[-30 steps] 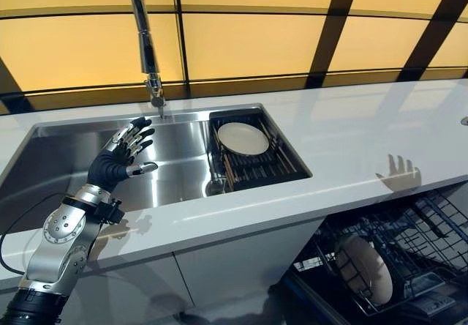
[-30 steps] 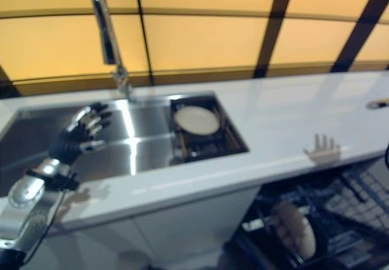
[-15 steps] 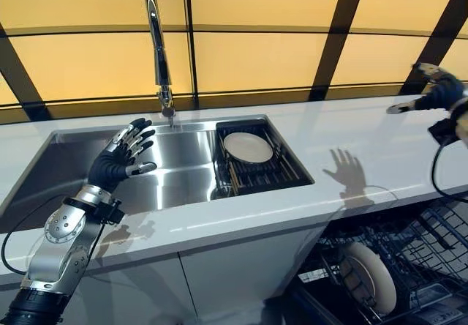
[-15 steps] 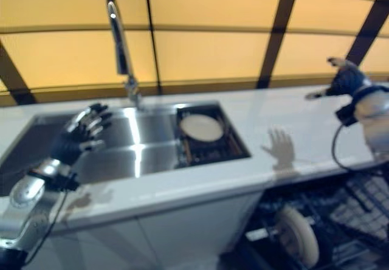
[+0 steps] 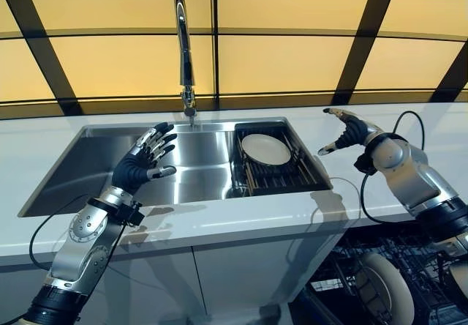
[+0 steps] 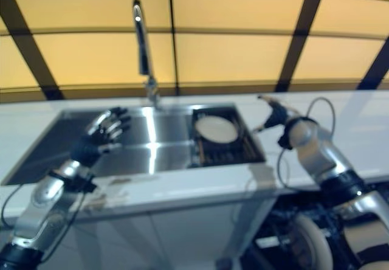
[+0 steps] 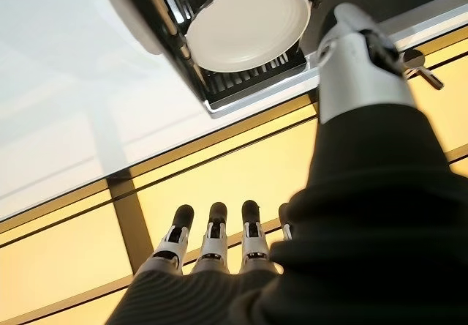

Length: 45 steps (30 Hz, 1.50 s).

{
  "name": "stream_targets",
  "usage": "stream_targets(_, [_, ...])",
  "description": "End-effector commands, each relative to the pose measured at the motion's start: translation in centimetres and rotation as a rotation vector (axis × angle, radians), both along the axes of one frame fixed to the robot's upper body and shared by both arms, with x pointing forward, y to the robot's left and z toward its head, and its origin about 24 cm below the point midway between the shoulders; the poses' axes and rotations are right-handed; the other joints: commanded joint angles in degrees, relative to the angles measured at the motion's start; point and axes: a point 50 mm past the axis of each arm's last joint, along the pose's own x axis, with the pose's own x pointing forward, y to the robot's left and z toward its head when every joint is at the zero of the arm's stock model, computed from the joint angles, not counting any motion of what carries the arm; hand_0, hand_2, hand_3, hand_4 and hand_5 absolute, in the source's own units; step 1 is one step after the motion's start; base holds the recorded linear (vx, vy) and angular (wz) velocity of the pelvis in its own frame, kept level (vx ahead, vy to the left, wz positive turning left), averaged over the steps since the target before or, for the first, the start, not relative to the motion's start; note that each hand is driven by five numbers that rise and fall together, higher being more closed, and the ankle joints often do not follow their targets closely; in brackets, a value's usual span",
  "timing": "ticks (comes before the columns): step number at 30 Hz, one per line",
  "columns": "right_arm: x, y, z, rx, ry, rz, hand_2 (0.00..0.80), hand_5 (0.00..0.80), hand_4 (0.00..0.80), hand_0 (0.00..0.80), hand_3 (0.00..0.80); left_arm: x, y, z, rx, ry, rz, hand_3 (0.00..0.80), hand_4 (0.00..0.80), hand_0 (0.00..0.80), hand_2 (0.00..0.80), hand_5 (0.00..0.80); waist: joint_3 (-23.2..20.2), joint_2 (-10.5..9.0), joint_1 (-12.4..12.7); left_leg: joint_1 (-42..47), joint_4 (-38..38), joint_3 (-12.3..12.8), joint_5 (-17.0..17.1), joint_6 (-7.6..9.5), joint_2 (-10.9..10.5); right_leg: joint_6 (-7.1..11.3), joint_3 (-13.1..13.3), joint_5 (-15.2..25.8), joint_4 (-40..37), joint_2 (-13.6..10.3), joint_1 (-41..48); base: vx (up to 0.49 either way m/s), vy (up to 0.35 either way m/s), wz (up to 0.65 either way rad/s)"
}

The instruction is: Take plates into dishwasher

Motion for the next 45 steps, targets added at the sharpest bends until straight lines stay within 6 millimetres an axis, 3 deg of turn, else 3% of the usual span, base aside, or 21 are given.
stream_targets(1, [0.5, 1.2, 3.9, -0.135, -0.141, 0.014, 0.000, 0.000, 0.000, 0.000, 0.000, 0.6, -2.0, 3.2, 0.013, -0.145, -0.062, 0.000, 0.000, 0.000, 0.000, 0.000, 0.3, -1.26, 2.2, 1.7, -0.1, -3.1, -1.6, 0.81, 0.7, 1.71, -1.7, 4.4, 0.1, -3.8, -2.4, 0.062, -0.011, 0.08])
stream_targets(10, [1.2, 0.3, 3.7, -0.199, -0.122, -0.028, 0.000, 0.000, 0.000, 0.000, 0.000, 0.1, -2.7, 2.9, -0.039, -0.132, -0.124, 0.000, 0.000, 0.000, 0.000, 0.000, 0.7, -0.92, 3.5, 0.8, -0.1, -4.3, -1.2, 0.90, 0.0, 1.47, -2.5, 4.4, 0.1, -3.9, -2.4, 0.051, -0.015, 0.06])
stream_targets(22, [1.6, -0.8, 6.2, -0.236, -0.209, -0.087, 0.000, 0.000, 0.000, 0.000, 0.000, -0.4, -3.3, 2.6, -0.043, -0.138, -0.167, 0.000, 0.000, 0.000, 0.000, 0.000, 3.9, -0.05, 5.0, -1.6, -0.1, -5.9, -0.4, 0.99, -0.6, 1.18, -3.3, 4.9, 0.1, -3.7, -3.9, 0.022, -0.023, 0.10])
stream_targets(35, [1.5, 0.3, 9.0, -0.279, -0.320, -0.078, 0.000, 0.000, 0.000, 0.000, 0.000, -0.6, -3.6, 3.6, -0.066, -0.207, -0.189, 0.000, 0.000, 0.000, 0.000, 0.000, 9.4, 1.11, 5.5, -5.3, -0.1, -6.8, -0.1, 1.23, -1.2, 0.83, -3.3, 5.1, 0.2, -3.4, -7.5, -0.020, 0.004, 0.07])
stream_targets(45, [1.8, 1.0, 8.5, -0.296, -0.315, -0.069, 0.000, 0.000, 0.000, 0.000, 0.000, -0.6, -4.1, 4.0, -0.067, -0.234, -0.198, 0.000, 0.000, 0.000, 0.000, 0.000, 11.2, 1.53, 5.9, -6.5, -0.1, -7.1, 0.2, 1.50, -1.8, 0.72, -3.8, 5.4, 0.6, -3.7, -8.7, 0.000, 0.000, 0.01])
